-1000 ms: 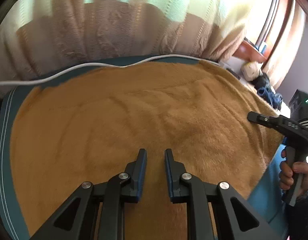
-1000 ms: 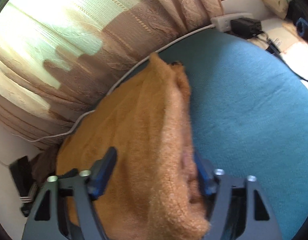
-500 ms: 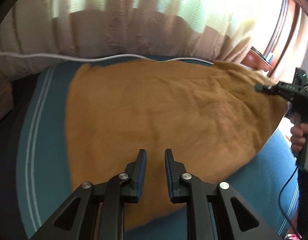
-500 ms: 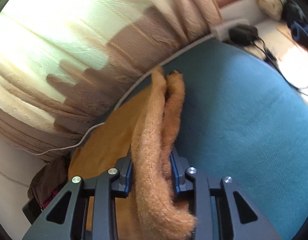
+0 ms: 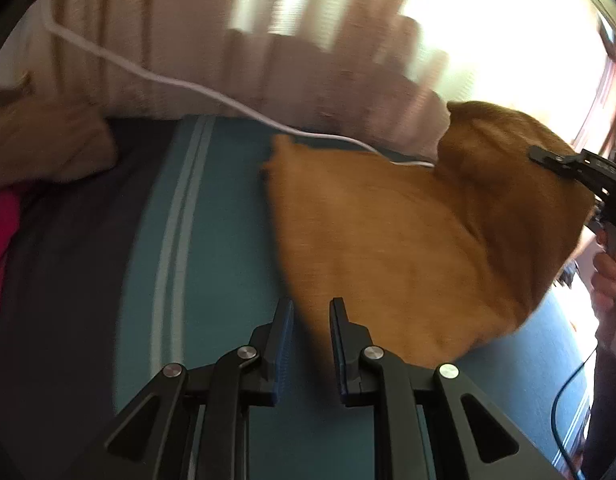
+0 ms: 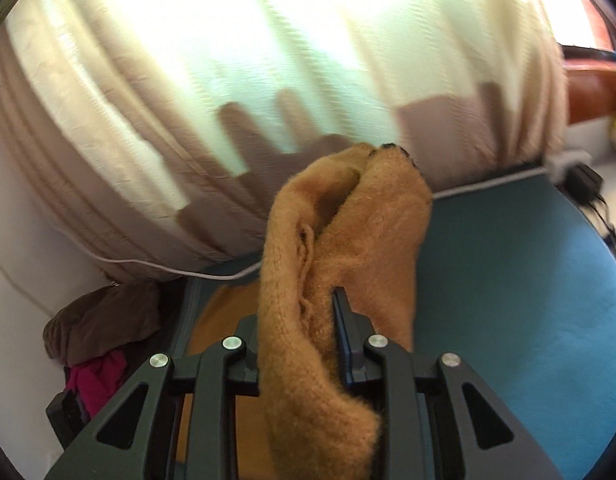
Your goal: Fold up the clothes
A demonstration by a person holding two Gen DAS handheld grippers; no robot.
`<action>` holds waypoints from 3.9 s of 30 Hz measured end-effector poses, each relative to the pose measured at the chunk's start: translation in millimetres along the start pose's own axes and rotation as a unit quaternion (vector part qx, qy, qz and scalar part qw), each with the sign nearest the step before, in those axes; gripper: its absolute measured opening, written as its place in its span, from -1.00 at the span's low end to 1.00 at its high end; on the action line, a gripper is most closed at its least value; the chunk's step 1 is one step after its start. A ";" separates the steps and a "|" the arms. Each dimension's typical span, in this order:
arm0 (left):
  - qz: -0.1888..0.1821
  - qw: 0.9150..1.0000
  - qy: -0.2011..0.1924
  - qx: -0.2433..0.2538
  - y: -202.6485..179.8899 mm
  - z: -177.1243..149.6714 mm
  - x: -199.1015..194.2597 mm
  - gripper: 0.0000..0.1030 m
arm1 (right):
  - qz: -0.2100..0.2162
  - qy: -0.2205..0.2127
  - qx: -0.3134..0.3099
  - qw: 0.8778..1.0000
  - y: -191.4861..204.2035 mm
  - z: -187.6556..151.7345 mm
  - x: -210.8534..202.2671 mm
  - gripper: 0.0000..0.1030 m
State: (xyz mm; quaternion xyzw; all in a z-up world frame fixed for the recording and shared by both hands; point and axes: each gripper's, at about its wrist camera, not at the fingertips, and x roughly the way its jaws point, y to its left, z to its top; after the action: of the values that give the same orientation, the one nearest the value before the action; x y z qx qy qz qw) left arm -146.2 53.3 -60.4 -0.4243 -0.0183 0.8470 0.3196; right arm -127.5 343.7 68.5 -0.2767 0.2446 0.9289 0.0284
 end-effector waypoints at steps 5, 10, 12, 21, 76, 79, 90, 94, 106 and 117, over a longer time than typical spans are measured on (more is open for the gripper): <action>0.012 0.999 -0.002 -0.038 30.7 -6.1 -3.9 -0.63 | -0.001 0.006 -0.080 0.997 67.5 -19.6 34.8 -0.46; 0.008 0.999 -0.011 -0.053 43.2 -7.7 -5.4 -0.63 | -0.010 0.033 -0.179 0.983 130.3 -63.2 78.2 -0.51; 0.006 0.998 -0.012 -0.062 48.0 -7.8 -2.6 -0.63 | -0.014 0.046 -0.224 0.973 150.2 -88.0 92.4 -0.51; -0.009 0.997 -0.009 -0.081 58.0 -9.1 11.2 -0.63 | -0.062 0.026 -0.364 0.929 184.3 -155.9 106.4 -0.52; -0.061 0.997 0.034 0.030 -38.3 -15.1 28.3 -0.64 | -0.102 0.133 -0.108 0.980 -18.5 -149.5 24.6 0.57; -0.073 0.997 0.034 0.002 -20.5 -24.3 29.7 -0.63 | -0.108 0.139 -0.120 0.977 -16.1 -148.6 23.7 0.59; -0.106 0.994 0.006 -0.020 -7.4 -34.1 30.9 -0.63 | -0.039 0.023 -0.210 0.977 53.8 -116.1 -31.4 0.61; -0.112 0.993 0.001 -0.021 -5.4 -34.6 31.5 -0.62 | -0.045 0.012 -0.269 0.962 90.8 -115.6 15.7 0.61; -0.129 0.991 0.001 -0.047 2.5 -29.4 31.0 -0.62 | -0.061 0.105 -0.324 0.938 106.5 -170.0 88.1 0.60; -0.118 0.991 -0.062 -0.019 -40.4 61.0 20.1 -0.62 | -0.050 0.109 -0.318 0.941 107.3 -174.1 89.3 0.61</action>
State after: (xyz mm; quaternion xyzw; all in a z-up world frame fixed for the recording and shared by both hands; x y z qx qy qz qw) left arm -178.3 111.2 -23.4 -0.3714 -0.1040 0.8279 0.4073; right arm -136.1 160.2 -58.2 -0.3829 -0.0757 0.9198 -0.0410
